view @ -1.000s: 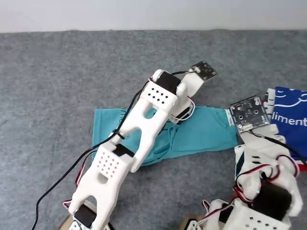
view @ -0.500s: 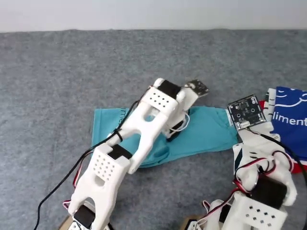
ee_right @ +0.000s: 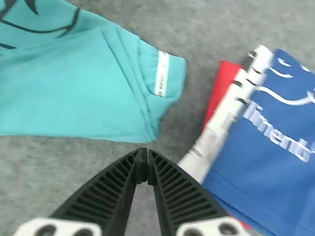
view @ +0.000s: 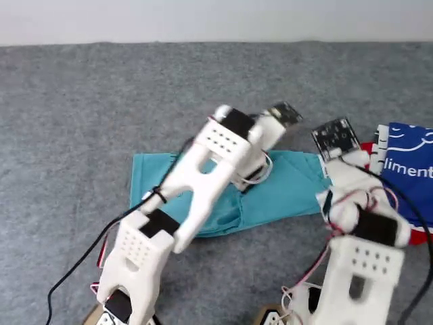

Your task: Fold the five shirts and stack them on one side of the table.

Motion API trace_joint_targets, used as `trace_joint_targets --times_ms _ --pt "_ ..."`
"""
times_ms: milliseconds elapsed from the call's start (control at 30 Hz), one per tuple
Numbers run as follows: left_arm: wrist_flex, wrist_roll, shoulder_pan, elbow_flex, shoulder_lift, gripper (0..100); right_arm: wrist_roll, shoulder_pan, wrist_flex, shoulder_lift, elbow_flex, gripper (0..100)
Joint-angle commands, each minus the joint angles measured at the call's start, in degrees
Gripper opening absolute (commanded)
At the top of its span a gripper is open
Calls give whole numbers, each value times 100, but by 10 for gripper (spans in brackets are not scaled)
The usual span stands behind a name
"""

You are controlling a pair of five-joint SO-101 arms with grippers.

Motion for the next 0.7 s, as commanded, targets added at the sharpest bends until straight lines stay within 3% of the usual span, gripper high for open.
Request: trace_joint_targets --times_ms 0,233,500,667 --pt "176 70 -633 -154 -642 131 -255 -426 -66 778 -580 9" --pt "176 79 -1688 681 -1574 130 -527 -769 -48 1798 -923 9" --pt "158 677 -3024 1727 -2180 107 -677 -602 505 1376 -967 9" --pt "53 949 -3508 2343 -2277 220 -677 -602 866 1112 -967 9"
